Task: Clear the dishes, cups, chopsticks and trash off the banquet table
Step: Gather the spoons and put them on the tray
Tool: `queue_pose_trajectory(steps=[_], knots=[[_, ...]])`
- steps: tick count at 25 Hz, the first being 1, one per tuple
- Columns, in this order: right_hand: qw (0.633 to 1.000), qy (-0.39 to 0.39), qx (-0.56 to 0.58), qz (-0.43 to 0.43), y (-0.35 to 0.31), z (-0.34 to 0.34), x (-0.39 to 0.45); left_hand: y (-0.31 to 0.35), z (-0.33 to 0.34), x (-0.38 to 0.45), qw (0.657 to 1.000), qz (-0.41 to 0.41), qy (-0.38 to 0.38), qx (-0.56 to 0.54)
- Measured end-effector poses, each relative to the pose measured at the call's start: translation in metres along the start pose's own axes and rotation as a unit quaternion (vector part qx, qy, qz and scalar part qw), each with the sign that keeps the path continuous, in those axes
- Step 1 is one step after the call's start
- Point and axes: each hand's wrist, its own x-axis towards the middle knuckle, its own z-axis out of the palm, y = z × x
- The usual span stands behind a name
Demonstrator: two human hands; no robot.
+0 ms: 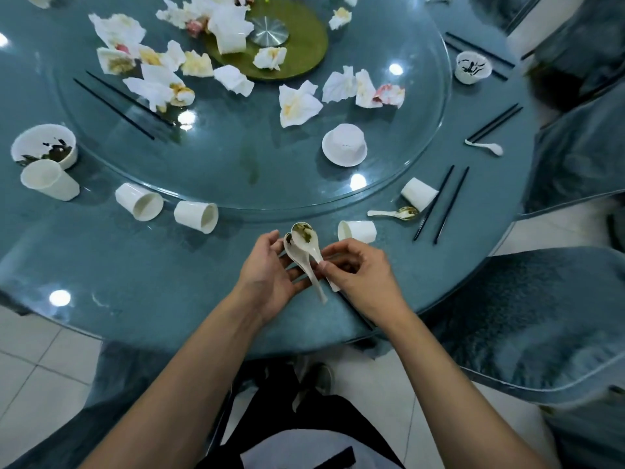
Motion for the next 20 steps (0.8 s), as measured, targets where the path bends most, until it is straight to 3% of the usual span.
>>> queue_pose_trajectory(steps=[8, 14, 20], knots=[[0.994, 0.042, -0.097, 0.007, 0.0, 0.005, 0.008, 0.006, 0.003, 0.016, 0.999, -0.011, -0.034, -0.019], [0.991, 0.097, -0.091, 0.009, 0.0, -0.015, 0.019, 0.01, 0.013, 0.02, 0.998, -0.024, -0.055, -0.028], [0.977, 0.175, -0.095, 0.075, 0.024, -0.062, 0.045, 0.013, 0.033, 0.035, 0.998, -0.023, -0.05, -0.019]])
